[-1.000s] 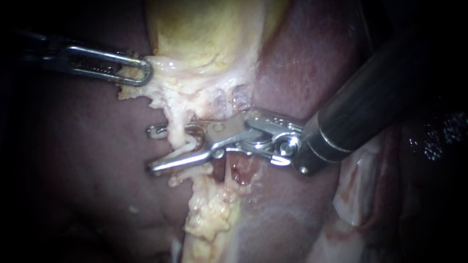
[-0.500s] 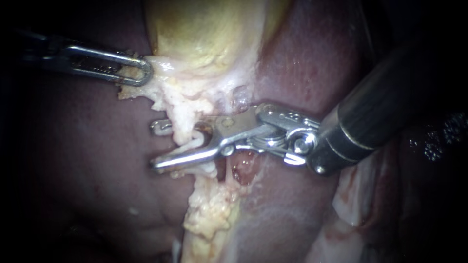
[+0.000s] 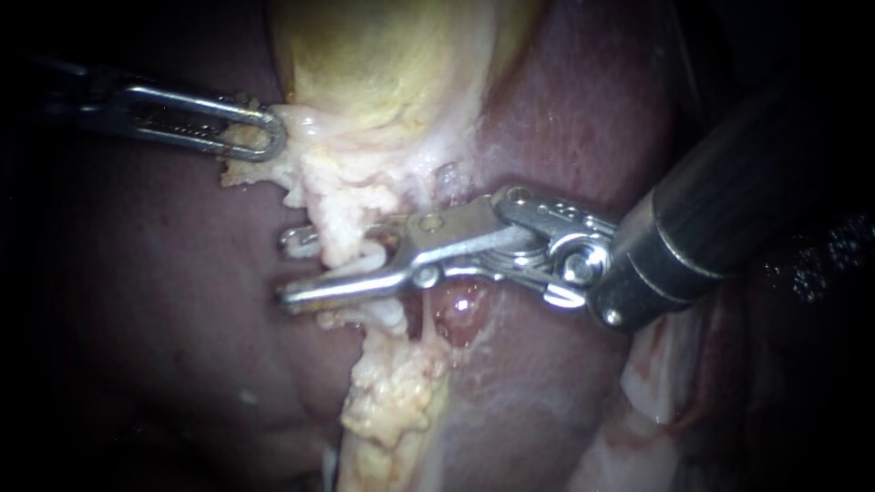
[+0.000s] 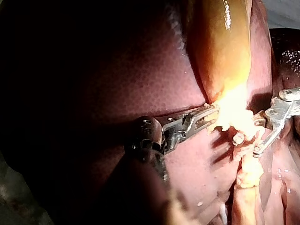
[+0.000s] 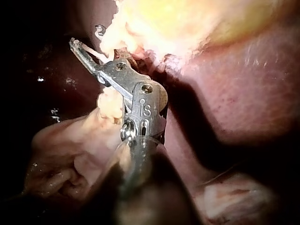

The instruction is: Clipping third clip left tube

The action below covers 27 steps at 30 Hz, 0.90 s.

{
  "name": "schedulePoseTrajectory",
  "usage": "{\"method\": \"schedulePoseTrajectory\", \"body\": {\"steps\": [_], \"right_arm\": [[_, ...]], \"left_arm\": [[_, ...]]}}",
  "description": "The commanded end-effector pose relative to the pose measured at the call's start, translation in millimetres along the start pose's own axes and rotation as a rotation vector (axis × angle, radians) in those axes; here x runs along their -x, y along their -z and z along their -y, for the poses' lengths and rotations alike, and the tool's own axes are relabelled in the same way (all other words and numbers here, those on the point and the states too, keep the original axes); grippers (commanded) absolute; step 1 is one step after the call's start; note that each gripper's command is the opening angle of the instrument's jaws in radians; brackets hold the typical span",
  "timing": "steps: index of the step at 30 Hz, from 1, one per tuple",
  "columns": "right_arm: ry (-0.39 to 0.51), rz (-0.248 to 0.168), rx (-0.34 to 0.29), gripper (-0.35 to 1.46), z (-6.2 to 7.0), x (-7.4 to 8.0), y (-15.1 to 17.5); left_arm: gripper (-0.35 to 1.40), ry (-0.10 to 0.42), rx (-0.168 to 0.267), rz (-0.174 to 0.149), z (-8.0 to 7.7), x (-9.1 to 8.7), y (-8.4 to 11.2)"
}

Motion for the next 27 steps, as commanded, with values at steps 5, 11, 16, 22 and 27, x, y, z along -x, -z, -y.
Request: {"method": "schedulePoseTrajectory", "body": {"steps": [5, 11, 16, 22, 27], "right_arm": [[-0.012, 0.001, 0.0, -0.12, 0.1, 0.0, 0.2], [-0.076, 0.0, -0.002, -0.35, 0.3, 0.1, 0.6], [-0.088, -0.008, 0.014, -0.35, 0.4, 0.2, 0.8], [-0.087, -0.008, 0.014, -0.35, 0.4, 0.3, 0.8], [-0.092, -0.006, 0.009, -0.35, 0.2, 0.4, 0.9]], "left_arm": [[-0.35, 0.0, 0.0, 0.0, 0.0, 0.0, 0.0], [-0.35, 0.0, 0.0, 0.0, 0.0, 0.0, 0.0], [-0.35, 0.0, 0.0, 0.0, 0.0, 0.0, 0.0], [-0.35, 0.0, 0.0, 0.0, 0.1, 0.0, -0.1], [-0.35, 0.0, 0.0, 0.0, 0.1, 0.0, -0.1]]}}
